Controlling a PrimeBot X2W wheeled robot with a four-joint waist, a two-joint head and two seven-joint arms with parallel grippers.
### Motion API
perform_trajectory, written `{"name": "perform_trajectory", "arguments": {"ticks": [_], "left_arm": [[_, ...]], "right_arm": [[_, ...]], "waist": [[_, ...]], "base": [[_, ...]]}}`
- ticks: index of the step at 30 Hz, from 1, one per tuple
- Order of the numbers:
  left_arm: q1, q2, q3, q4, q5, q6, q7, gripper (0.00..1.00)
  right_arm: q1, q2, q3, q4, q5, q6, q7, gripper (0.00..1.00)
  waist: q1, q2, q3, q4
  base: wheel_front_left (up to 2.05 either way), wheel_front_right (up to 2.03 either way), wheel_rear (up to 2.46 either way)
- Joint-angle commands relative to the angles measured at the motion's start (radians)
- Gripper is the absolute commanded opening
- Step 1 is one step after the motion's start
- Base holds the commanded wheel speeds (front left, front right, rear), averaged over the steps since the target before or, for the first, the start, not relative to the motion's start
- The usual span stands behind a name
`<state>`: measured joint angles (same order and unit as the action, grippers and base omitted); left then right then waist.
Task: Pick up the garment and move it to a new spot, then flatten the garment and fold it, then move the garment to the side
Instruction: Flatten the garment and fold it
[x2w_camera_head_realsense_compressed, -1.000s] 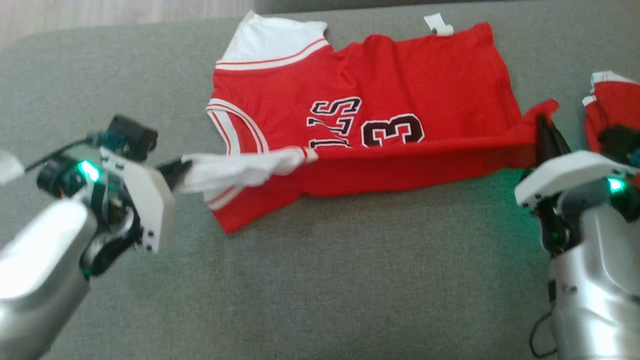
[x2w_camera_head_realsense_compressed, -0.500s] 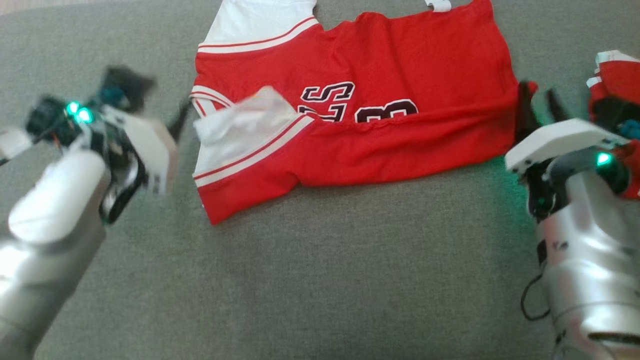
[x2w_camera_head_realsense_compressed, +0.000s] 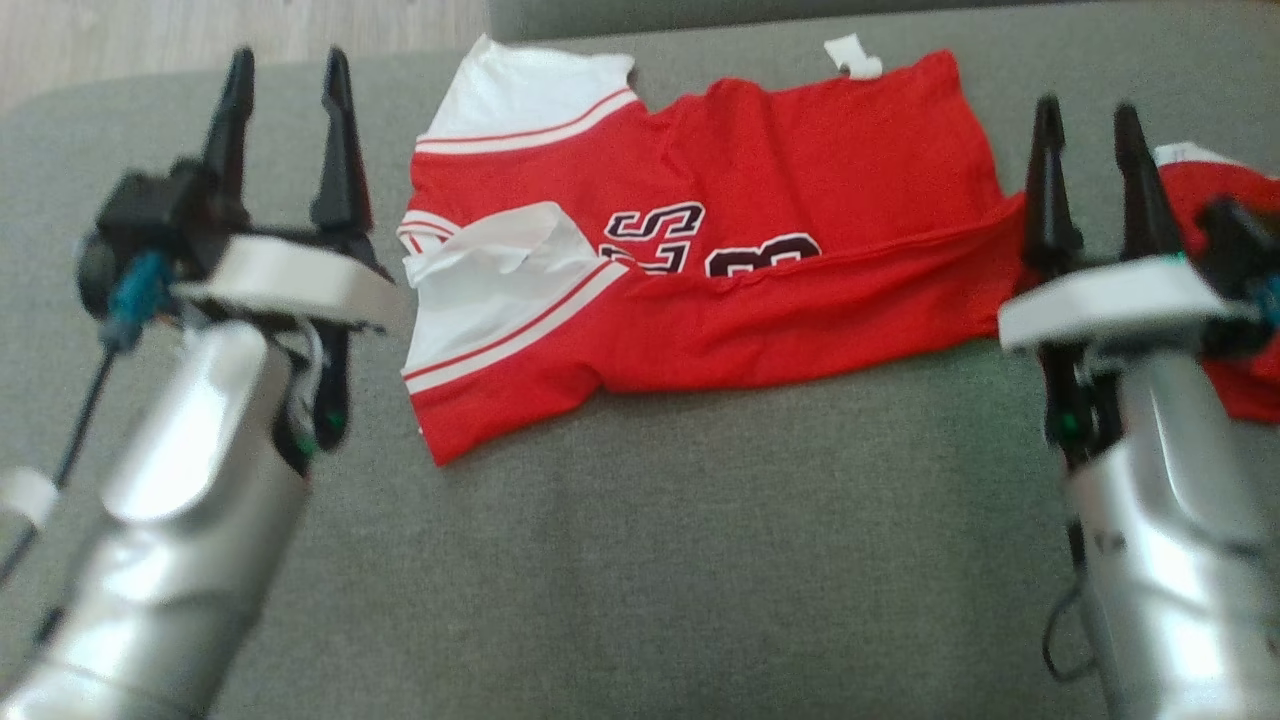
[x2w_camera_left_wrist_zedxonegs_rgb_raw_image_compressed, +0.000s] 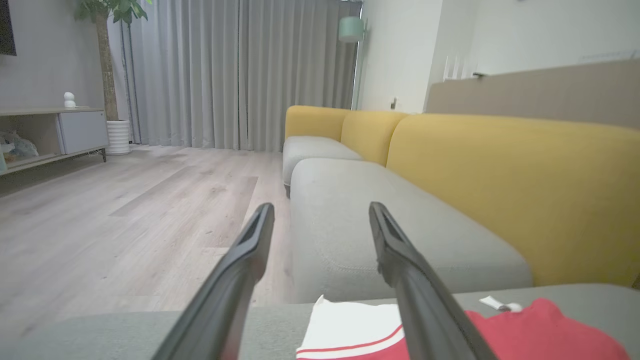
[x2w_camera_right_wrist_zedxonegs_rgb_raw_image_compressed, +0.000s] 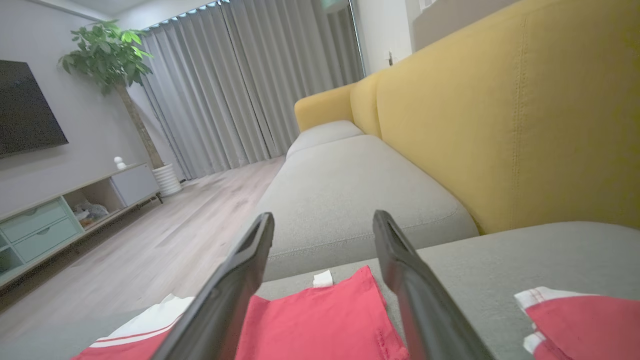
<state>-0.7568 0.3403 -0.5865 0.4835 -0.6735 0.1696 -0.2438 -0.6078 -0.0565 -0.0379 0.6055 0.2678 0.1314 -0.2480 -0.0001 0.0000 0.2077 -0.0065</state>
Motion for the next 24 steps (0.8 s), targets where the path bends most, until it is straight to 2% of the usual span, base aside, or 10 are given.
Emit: {"name": "perform_trajectory", "arguments": {"ticks": [1, 3, 4, 8, 16, 24], "left_arm": [[0.011, 0.011, 0.070, -0.065, -0.011, 0.016, -0.014, 1.00], [0.075, -0.027, 0.115, -0.141, -0.011, 0.023, -0.017, 1.00], [0.152, -0.062, 0.165, -0.215, 0.018, 0.034, -0.017, 1.00], [0.322, -0.118, 0.228, -0.285, 0.096, 0.033, -0.018, 1.00], [0.556, -0.199, 0.297, -0.278, 0.218, -0.030, -0.018, 1.00], [0.582, -0.245, 0.355, -0.235, 0.265, -0.086, -0.018, 1.00]], "right_arm": [[0.050, 0.006, 0.008, -0.082, -0.012, -0.001, -0.012, 1.00], [0.126, 0.006, -0.020, -0.176, -0.022, -0.001, -0.013, 1.00], [0.206, 0.006, -0.033, -0.263, -0.020, -0.001, -0.013, 1.00], [0.353, 0.006, -0.020, -0.374, -0.001, -0.001, -0.013, 1.00], [0.521, 0.006, 0.006, -0.424, -0.020, -0.001, -0.014, 1.00], [0.536, 0.006, 0.008, -0.433, -0.015, -0.001, -0.014, 1.00]], "waist": [[0.0001, 0.0000, -0.030, 0.001], [0.0001, 0.0000, -0.048, 0.009], [0.0001, 0.0000, -0.062, 0.014], [0.0001, 0.0000, -0.090, 0.012], [0.0001, 0.0000, -0.122, 0.005], [0.0001, 0.0000, -0.124, 0.005]], "base": [[0.00, 0.00, 0.00], [0.00, 0.00, 0.00], [0.00, 0.00, 0.00], [0.00, 0.00, 0.00], [0.00, 0.00, 0.00], [0.00, 0.00, 0.00]]}}
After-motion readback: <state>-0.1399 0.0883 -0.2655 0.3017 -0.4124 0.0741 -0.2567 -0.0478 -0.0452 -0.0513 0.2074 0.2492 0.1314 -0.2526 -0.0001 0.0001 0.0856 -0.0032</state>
